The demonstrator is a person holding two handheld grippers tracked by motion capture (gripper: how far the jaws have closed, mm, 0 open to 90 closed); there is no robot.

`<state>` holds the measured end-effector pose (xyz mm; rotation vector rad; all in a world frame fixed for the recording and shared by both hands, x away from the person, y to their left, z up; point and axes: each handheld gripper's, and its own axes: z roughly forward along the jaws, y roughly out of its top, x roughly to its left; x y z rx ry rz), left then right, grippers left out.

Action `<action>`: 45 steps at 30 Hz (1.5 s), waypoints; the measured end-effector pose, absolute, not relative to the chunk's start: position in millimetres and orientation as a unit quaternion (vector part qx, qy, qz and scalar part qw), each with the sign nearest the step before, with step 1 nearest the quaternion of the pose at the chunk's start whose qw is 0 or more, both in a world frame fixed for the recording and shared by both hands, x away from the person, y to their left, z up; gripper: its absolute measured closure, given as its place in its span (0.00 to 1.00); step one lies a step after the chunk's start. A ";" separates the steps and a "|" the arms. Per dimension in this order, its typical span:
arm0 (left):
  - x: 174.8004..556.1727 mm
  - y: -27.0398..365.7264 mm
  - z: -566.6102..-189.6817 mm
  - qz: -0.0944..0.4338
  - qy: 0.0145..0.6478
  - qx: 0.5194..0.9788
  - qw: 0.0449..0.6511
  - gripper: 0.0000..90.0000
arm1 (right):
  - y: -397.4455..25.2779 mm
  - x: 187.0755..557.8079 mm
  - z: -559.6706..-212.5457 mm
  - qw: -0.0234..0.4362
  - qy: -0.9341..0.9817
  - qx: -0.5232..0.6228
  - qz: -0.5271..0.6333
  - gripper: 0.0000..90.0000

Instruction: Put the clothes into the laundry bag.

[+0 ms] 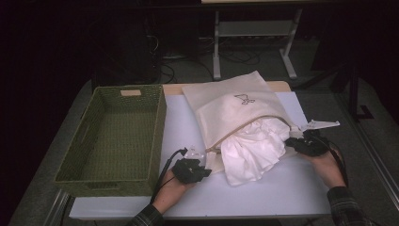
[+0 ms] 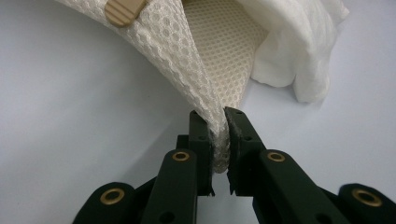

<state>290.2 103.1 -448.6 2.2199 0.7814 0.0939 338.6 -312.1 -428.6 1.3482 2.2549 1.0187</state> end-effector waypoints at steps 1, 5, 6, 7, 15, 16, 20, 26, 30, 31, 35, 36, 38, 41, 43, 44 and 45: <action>290.0 103.2 -448.5 0.037 0.307 0.870 0.384 0.90 | -312.1 338.6 -428.6 0.161 0.790 0.472 0.357 0.80; 289.7 104.1 -448.6 0.036 0.305 0.872 0.382 0.90 | -319.0 326.2 -427.2 0.138 0.807 0.451 0.355 0.58; 289.7 104.1 -448.6 0.036 0.305 0.872 0.382 0.90 | -319.0 326.2 -427.2 0.138 0.807 0.451 0.355 0.58; 289.8 103.8 -448.8 0.036 0.304 0.872 0.382 0.90 | -317.8 324.7 -429.1 0.142 0.810 0.450 0.349 0.55; 289.7 102.3 -448.8 0.035 0.305 0.872 0.380 0.90 | -301.2 335.3 -439.5 0.142 0.828 0.432 0.329 0.91; 289.7 102.2 -449.0 0.035 0.305 0.873 0.380 0.90 | -301.0 336.1 -438.7 0.142 0.826 0.431 0.335 0.94; 289.3 101.9 -448.8 0.036 0.305 0.873 0.379 0.91 | -299.9 341.7 -432.7 0.156 0.808 0.437 0.363 0.98; 289.4 101.9 -449.2 0.035 0.304 0.874 0.378 0.91 | -289.5 358.5 -424.3 0.187 0.796 0.444 0.367 0.98; 289.7 102.0 -449.6 0.032 0.304 0.874 0.377 0.91 | -278.7 373.1 -424.4 0.202 0.790 0.450 0.363 0.98; 289.7 102.0 -449.6 0.032 0.304 0.874 0.377 0.91 | -278.7 373.1 -424.4 0.202 0.790 0.450 0.363 0.98; 289.3 102.1 -449.8 0.030 0.305 0.874 0.378 0.92 | -265.3 392.6 -426.4 0.223 0.785 0.462 0.348 0.98; 289.3 102.3 -449.9 0.029 0.305 0.874 0.378 0.92 | -263.7 396.1 -426.8 0.230 0.780 0.467 0.346 0.98; 289.3 102.4 -449.9 0.028 0.305 0.874 0.378 0.92 | -262.8 399.7 -427.4 0.236 0.776 0.474 0.343 0.98; 288.9 102.4 -450.2 0.028 0.304 0.874 0.379 0.92 | -260.8 410.1 -430.4 0.251 0.765 0.489 0.336 0.98; 288.8 102.4 -450.3 0.027 0.303 0.874 0.380 0.92 | -259.0 413.9 -432.9 0.254 0.760 0.494 0.337 0.98; 288.9 102.7 -450.5 0.027 0.303 0.873 0.381 0.92 | -258.4 414.0 -434.0 0.250 0.762 0.493 0.338 0.97; 288.9 102.7 -450.5 0.027 0.303 0.873 0.381 0.91 | -258.8 413.0 -433.4 0.248 0.763 0.492 0.338 0.95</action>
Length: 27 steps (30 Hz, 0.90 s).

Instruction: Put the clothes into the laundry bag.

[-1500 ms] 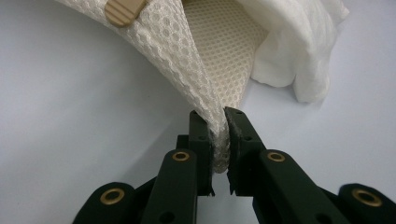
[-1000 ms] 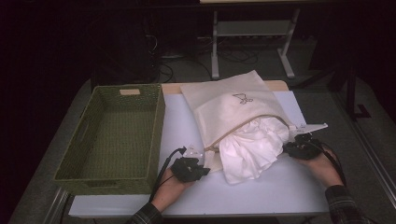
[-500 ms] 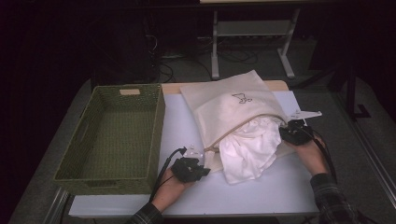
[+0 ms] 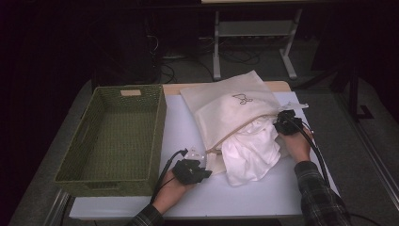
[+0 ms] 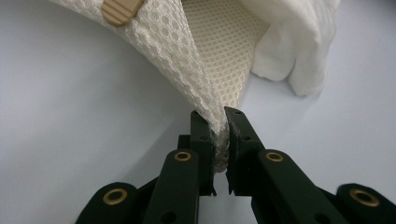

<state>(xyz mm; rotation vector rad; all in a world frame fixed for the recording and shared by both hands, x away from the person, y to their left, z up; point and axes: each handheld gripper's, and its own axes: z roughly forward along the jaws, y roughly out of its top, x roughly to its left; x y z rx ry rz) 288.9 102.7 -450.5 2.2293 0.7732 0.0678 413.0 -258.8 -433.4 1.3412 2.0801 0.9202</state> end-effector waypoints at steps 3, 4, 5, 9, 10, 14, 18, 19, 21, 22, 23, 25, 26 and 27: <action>288.9 103.2 -450.4 0.026 0.303 0.873 0.381 0.91 | -261.1 409.2 -430.4 0.245 0.766 0.490 0.337 0.90; 288.9 103.2 -450.4 0.026 0.304 0.873 0.381 0.91 | -262.6 406.6 -428.3 0.242 0.768 0.489 0.336 0.88; 288.8 103.2 -450.3 0.026 0.304 0.873 0.381 0.90 | -266.1 400.3 -423.1 0.243 0.772 0.486 0.331 0.82; 289.1 102.9 -450.3 0.026 0.304 0.873 0.381 0.90 | -275.8 384.2 -411.9 0.234 0.774 0.481 0.340 0.71; 289.2 102.9 -450.1 0.026 0.303 0.873 0.381 0.90 | -278.4 379.8 -409.6 0.232 0.774 0.480 0.341 0.69; 289.3 103.1 -449.8 0.025 0.305 0.872 0.383 0.90 | -288.8 361.5 -399.0 0.230 0.776 0.474 0.345 0.62; 289.5 103.1 -450.0 0.026 0.304 0.872 0.383 0.90 | -297.1 348.3 -392.8 0.232 0.774 0.471 0.353 0.60; 289.4 103.1 -449.8 0.026 0.305 0.872 0.383 0.90 | -302.5 339.9 -391.3 0.228 0.773 0.472 0.357 0.58; 289.3 103.1 -449.8 0.025 0.305 0.872 0.383 0.90 | -306.1 331.5 -390.3 0.219 0.774 0.470 0.362 0.55; 289.4 103.3 -450.3 0.025 0.306 0.872 0.382 0.89 | -307.4 326.6 -390.1 0.215 0.774 0.468 0.369 0.54; 289.4 103.3 -450.3 0.025 0.306 0.872 0.382 0.89 | -307.4 326.6 -390.1 0.215 0.774 0.468 0.369 0.54; 289.5 103.5 -450.3 0.024 0.309 0.871 0.382 0.89 | -308.3 313.6 -390.8 0.202 0.780 0.453 0.381 0.49; 289.5 103.5 -450.3 0.024 0.309 0.871 0.382 0.89 | -308.3 313.6 -390.8 0.202 0.780 0.453 0.381 0.49; 289.4 103.6 -450.0 0.024 0.308 0.871 0.382 0.89 | -307.2 305.2 -392.4 0.190 0.783 0.446 0.388 0.47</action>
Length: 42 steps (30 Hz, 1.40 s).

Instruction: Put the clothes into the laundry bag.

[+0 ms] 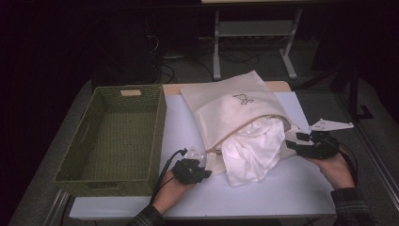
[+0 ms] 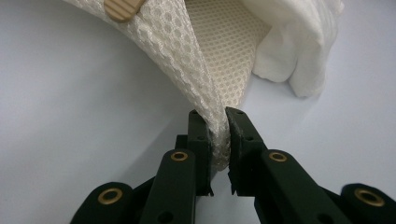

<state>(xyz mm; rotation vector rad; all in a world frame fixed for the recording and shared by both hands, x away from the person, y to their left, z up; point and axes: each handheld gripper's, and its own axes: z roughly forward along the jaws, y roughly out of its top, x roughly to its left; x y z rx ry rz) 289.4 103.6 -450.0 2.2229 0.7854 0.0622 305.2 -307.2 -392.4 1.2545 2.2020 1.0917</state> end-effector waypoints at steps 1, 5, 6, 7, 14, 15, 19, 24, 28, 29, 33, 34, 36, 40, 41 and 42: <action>289.4 103.6 -450.0 0.024 0.308 0.871 0.382 0.89 | -307.2 305.2 -392.4 0.190 0.783 0.446 0.388 0.47; 289.5 103.6 -448.9 0.025 0.307 0.871 0.382 0.90 | -293.7 286.3 -398.4 0.174 0.799 0.424 0.389 0.42; 289.5 103.6 -448.3 0.026 0.306 0.871 0.383 0.91 | -290.0 282.7 -399.3 0.169 0.801 0.420 0.391 0.42; 289.5 103.4 -448.3 0.025 0.306 0.871 0.384 0.91 | -285.6 279.4 -400.1 0.165 0.805 0.413 0.392 0.40; 289.0 103.0 -447.5 0.027 0.305 0.871 0.384 0.91 | -244.0 267.6 -406.4 0.128 0.834 0.361 0.397 0.31; 289.0 103.0 -447.5 0.027 0.305 0.871 0.384 0.91 | -238.1 268.0 -408.1 0.125 0.837 0.355 0.397 0.31; 288.6 102.8 -447.1 0.029 0.304 0.871 0.385 0.91 | -219.1 268.9 -415.8 0.104 0.849 0.337 0.394 0.28; 288.6 102.0 -447.6 0.030 0.301 0.872 0.384 0.91 | -200.0 272.2 -423.0 0.099 0.854 0.328 0.391 0.23; 288.4 101.6 -447.6 0.031 0.300 0.873 0.382 0.91 | -184.2 277.6 -432.1 0.099 0.859 0.327 0.380 0.20; 288.4 101.5 -447.6 0.031 0.300 0.873 0.382 0.91 | -180.3 279.1 -434.7 0.099 0.863 0.325 0.374 0.19; 288.3 101.6 -447.8 0.031 0.300 0.874 0.382 0.91 | -171.0 283.2 -445.0 0.093 0.874 0.322 0.353 0.18; 288.3 101.5 -447.9 0.031 0.299 0.874 0.382 0.91 | -168.5 283.4 -448.9 0.091 0.878 0.320 0.344 0.18; 288.1 101.3 -448.0 0.031 0.300 0.874 0.382 0.91 | -164.3 280.6 -454.6 0.114 0.884 0.310 0.329 0.21; 287.9 101.0 -448.1 0.032 0.299 0.874 0.381 0.91 | -173.1 282.1 -450.3 0.129 0.876 0.324 0.332 0.58; 287.9 101.0 -448.1 0.032 0.299 0.874 0.381 0.91 | -173.1 282.1 -450.3 0.129 0.876 0.324 0.332 0.58; 287.8 101.0 -447.9 0.032 0.299 0.874 0.381 0.92 | -179.6 284.7 -449.0 0.128 0.869 0.337 0.339 0.75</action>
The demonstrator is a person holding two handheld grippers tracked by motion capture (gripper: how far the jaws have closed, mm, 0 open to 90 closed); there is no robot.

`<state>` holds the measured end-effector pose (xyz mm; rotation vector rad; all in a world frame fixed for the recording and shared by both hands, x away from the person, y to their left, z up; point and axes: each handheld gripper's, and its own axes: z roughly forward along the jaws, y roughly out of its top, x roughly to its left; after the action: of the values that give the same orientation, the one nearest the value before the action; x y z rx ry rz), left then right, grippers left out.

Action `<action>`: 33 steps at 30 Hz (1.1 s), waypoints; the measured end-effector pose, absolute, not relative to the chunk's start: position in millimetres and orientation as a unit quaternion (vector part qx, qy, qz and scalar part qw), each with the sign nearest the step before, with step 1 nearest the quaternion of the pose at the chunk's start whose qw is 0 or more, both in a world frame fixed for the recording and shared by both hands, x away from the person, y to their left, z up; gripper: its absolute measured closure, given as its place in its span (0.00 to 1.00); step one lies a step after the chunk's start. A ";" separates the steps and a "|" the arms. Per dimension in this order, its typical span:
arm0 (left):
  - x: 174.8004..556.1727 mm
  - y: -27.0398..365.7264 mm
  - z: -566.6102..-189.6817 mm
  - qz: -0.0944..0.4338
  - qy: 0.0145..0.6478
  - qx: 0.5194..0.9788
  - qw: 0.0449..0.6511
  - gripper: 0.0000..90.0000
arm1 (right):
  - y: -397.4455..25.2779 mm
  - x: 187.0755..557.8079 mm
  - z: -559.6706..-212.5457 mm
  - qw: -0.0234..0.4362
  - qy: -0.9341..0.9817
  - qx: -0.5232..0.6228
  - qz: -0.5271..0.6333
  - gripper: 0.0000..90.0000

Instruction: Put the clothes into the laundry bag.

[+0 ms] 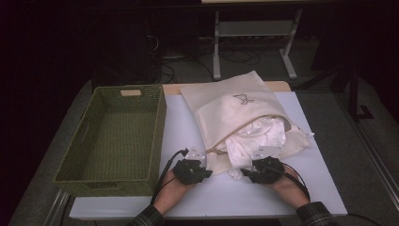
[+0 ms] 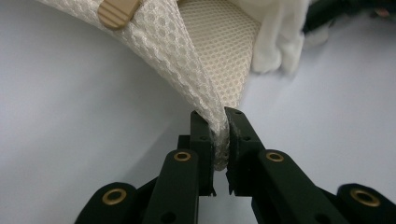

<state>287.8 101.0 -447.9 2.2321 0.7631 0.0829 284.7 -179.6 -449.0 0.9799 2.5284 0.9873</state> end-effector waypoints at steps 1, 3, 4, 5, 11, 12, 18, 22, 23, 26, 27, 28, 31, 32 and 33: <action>287.9 100.9 -447.9 0.033 0.297 0.875 0.380 0.92 | -182.4 286.4 -448.3 0.121 0.865 0.346 0.343 0.81; 287.7 100.4 -448.1 0.033 0.297 0.875 0.380 0.92 | -186.6 288.9 -446.3 0.119 0.860 0.350 0.352 0.91; 287.7 100.4 -448.1 0.033 0.297 0.875 0.380 0.92 | -186.6 288.9 -446.3 0.119 0.860 0.350 0.352 0.91; 287.7 100.3 -448.1 0.033 0.297 0.876 0.379 0.92 | -188.9 290.4 -442.8 0.121 0.853 0.350 0.366 0.94; 287.3 99.1 -448.2 0.033 0.296 0.876 0.380 0.92 | -188.0 297.8 -434.4 0.139 0.847 0.348 0.376 0.94; 287.1 98.8 -448.2 0.033 0.297 0.875 0.381 0.92 | -187.1 300.3 -433.5 0.142 0.847 0.347 0.378 0.94; 286.8 98.8 -447.8 0.033 0.292 0.876 0.382 0.92 | -175.2 319.5 -430.9 0.155 0.844 0.350 0.375 0.95; 286.4 98.6 -447.5 0.034 0.291 0.876 0.382 0.92 | -170.4 329.6 -432.1 0.162 0.842 0.357 0.371 0.95; 286.3 98.5 -447.6 0.034 0.290 0.877 0.382 0.92 | -169.2 333.3 -432.3 0.165 0.841 0.357 0.371 0.95; 286.1 97.8 -447.9 0.033 0.290 0.878 0.381 0.92 | -162.5 346.6 -435.0 0.164 0.836 0.365 0.375 0.95; 286.1 97.8 -448.0 0.032 0.290 0.878 0.381 0.92 | -160.0 349.0 -436.7 0.163 0.837 0.366 0.373 0.95; 286.2 97.7 -448.1 0.032 0.289 0.878 0.381 0.92 | -157.5 351.4 -437.8 0.169 0.840 0.364 0.367 0.95; 286.2 97.4 -448.0 0.031 0.289 0.877 0.382 0.93 | -152.1 359.6 -437.6 0.173 0.835 0.369 0.370 0.95; 286.1 97.3 -448.0 0.031 0.289 0.877 0.382 0.93 | -149.7 362.3 -438.2 0.174 0.833 0.370 0.372 0.95; 286.1 97.3 -448.0 0.031 0.289 0.877 0.382 0.93 | -149.7 362.3 -438.2 0.174 0.833 0.370 0.372 0.95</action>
<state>286.1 97.3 -448.0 2.2377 0.7384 0.0802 362.3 -149.7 -438.2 1.0486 2.3617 1.0549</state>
